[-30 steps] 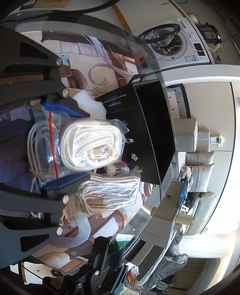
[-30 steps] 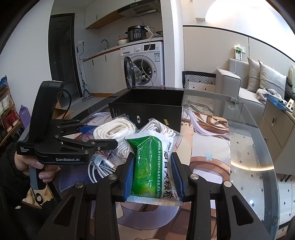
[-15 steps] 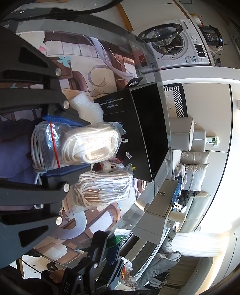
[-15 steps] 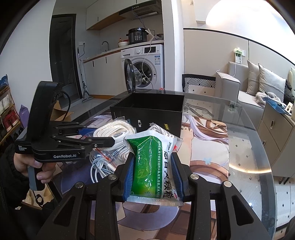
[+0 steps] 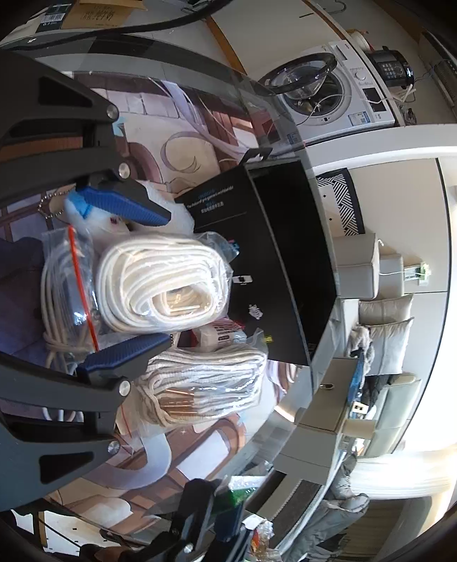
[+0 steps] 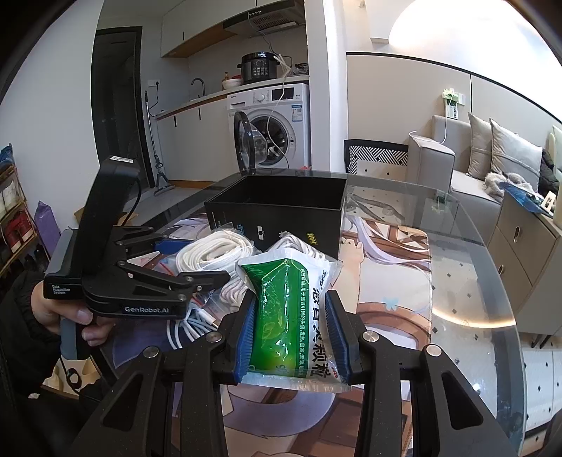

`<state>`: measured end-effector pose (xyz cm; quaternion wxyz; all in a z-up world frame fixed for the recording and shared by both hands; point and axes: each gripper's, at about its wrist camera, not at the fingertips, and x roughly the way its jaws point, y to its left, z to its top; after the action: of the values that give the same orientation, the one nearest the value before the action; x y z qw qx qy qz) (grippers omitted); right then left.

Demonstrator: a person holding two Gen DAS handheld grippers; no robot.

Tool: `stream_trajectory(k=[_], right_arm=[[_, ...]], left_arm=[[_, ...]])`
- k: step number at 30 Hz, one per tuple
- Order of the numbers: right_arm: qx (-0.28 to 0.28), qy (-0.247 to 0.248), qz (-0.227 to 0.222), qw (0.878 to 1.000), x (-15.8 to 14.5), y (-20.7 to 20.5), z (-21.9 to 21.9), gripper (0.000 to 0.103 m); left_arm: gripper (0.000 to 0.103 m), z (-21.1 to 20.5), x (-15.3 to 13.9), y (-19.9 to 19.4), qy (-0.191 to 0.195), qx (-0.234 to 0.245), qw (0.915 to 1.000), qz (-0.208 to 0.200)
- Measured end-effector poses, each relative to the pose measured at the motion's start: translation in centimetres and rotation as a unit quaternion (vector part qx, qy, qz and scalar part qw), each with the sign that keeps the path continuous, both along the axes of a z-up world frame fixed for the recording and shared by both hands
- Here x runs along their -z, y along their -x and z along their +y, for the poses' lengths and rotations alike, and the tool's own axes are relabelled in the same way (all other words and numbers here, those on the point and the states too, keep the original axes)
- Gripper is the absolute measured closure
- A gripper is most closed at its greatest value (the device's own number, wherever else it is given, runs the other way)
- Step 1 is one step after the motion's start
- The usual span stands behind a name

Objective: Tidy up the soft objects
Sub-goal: 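Lift the rope bag and sachet with both grippers toward the black box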

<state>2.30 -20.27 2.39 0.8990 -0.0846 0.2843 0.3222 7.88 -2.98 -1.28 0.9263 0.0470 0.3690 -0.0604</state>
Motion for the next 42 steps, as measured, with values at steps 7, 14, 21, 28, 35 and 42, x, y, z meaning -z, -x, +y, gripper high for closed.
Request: stream_trajectory(k=[7,14,21,28,35,42], right_arm=[[0.001,0.001,0.0,1.0,-0.1,-0.1,0.0,0.065],[-0.002,-0.002,-0.006,1.0,-0.4,-0.2,0.2,0.065],[-0.006,-0.003,-0.016,1.0,-1.0,0.0,0.6,0.065],[-0.008,-0.002,-0.016,1.0,-1.0,0.0,0.9,0.065],[-0.007,-0.005,-0.019,1.0,-1.1,-0.1,1.2,0.065],[-0.01,-0.005,-0.026,1.0,-1.8,-0.9,2.1,0.065]], left_arm=[[0.057,-0.5,0.1,-0.1,-0.001,0.014,0.9999,0.0],[0.068,0.7,-0.8,0.7,0.034,0.025,0.9991,-0.006],[0.072,1.8,-1.9,1.5,0.054,0.025,0.998,-0.02],[0.072,2.3,-1.7,1.5,0.053,0.021,0.9982,-0.021],[0.075,2.7,-2.0,1.7,0.066,0.018,0.9973,-0.029],[0.075,3.7,-3.8,2.4,0.089,0.016,0.9943,-0.057]])
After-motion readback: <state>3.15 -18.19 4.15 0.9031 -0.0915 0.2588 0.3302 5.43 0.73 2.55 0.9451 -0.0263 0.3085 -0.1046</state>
